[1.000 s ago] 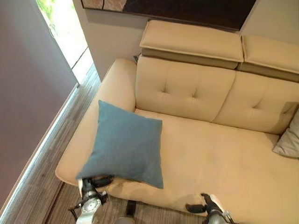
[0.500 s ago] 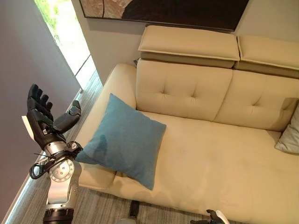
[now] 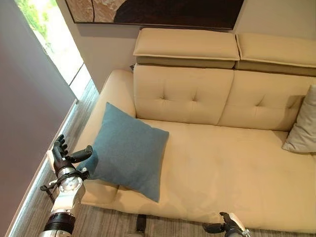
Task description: Pick up all the scattered cushions and arrange them neatly on the sofa.
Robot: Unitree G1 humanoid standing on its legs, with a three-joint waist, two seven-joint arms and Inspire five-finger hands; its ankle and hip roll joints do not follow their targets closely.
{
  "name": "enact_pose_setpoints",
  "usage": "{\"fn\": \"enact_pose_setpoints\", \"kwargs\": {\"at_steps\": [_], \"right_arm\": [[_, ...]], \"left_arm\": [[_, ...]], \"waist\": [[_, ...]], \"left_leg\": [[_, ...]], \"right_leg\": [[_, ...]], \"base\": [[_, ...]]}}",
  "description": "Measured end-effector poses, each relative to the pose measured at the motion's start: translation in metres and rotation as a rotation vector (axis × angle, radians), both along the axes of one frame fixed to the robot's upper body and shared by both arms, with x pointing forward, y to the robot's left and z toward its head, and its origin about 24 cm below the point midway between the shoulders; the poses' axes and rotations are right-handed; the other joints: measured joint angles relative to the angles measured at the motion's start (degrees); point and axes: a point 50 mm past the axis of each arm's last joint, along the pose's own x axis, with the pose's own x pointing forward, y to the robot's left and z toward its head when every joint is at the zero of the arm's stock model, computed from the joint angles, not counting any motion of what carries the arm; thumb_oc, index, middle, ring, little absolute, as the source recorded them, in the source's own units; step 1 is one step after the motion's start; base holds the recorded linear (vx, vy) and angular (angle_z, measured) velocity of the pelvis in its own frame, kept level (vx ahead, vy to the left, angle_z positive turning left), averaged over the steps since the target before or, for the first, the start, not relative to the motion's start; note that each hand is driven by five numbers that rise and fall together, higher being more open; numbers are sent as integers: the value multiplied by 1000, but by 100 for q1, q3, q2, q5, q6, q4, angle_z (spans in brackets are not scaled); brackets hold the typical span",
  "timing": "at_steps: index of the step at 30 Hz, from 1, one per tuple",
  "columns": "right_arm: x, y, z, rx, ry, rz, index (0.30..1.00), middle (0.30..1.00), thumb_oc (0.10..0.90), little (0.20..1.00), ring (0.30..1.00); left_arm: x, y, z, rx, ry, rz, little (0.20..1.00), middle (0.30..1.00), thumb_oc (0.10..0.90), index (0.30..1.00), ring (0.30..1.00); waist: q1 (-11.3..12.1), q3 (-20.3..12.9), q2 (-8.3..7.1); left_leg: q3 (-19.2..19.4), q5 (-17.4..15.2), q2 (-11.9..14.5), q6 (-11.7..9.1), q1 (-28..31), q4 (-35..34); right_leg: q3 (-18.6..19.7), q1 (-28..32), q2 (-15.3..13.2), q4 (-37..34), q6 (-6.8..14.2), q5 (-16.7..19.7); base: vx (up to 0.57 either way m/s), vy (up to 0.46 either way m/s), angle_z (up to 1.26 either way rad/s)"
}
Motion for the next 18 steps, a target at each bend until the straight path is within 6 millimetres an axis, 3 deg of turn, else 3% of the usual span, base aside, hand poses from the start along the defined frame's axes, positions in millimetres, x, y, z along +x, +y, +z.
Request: {"fn": "enact_pose_setpoints", "kwargs": {"at_steps": [7, 15, 18], "right_arm": [[-2, 4, -2, 4, 42, 41, 900, 900, 800, 900, 900], [5, 7, -1, 6, 31, 62, 900, 900, 800, 900, 900], [2, 5, -2, -2, 55, 66, 900, 900, 800, 900, 900]], "left_arm": [[20, -8, 2, -91, 25, -66, 900, 900, 800, 900, 900], [42, 13, 25, 79, 129, -136, 900, 900, 800, 900, 900], [49, 22, 23, 157, 240, -138, 900, 900, 800, 900, 900]], "waist": [[-173, -4, 5], [-285, -66, 40], [-325, -122, 50]], "left_leg": [[78, 4, 35, -2, -55, 1], [144, 24, 138, -32, -186, -3], [177, 30, 145, -37, -240, -2]], "right_leg": [[71, -104, 7, 1, -2, 22], [171, -285, 62, 2, -36, 88], [190, -359, 83, 2, -31, 107]], "base": [[10, 12, -6], [7, 1, -6], [-18, -2, -6]]}}
